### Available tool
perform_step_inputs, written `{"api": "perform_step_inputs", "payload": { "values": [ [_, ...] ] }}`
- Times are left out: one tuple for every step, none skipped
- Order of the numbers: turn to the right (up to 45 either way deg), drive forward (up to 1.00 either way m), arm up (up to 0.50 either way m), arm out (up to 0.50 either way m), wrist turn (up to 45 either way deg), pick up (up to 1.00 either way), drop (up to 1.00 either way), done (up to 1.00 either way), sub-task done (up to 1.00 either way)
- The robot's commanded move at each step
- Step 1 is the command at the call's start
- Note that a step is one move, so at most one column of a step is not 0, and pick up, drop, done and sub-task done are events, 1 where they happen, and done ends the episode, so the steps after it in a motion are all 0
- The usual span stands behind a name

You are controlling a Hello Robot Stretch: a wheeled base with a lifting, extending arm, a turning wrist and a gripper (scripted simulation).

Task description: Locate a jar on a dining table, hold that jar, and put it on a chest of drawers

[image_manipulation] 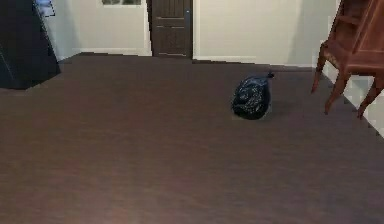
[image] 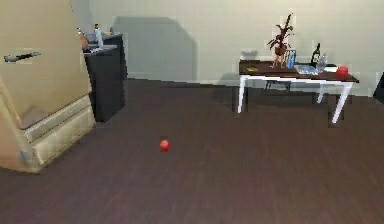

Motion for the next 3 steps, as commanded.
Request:
{"api": "perform_step_inputs", "payload": {
  "values": [
    [0.0,1.00,0.00,0.00,0.0,0.00,0.00,0.00,0.00],
    [0.0,1.00,0.00,0.00,0.0,0.00,0.00,0.00,0.00],
    [-9.0,0.00,0.00,0.00,0.0,0.00,0.00,0.00,0.00]
  ]
}}
